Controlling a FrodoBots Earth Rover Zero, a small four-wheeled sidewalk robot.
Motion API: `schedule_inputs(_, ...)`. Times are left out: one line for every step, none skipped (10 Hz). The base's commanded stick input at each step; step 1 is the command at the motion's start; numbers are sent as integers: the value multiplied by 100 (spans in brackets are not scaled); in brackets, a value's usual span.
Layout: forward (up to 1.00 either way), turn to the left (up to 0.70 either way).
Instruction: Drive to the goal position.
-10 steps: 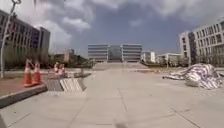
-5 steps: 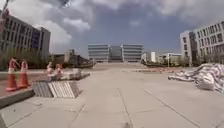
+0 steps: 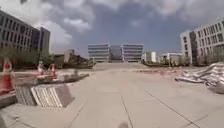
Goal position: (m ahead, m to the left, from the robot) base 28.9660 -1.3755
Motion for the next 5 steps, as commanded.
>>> schedule_inputs(100,3)
schedule_inputs(100,4)
schedule_inputs(100,3)
schedule_inputs(100,4)
schedule_inputs(100,4)
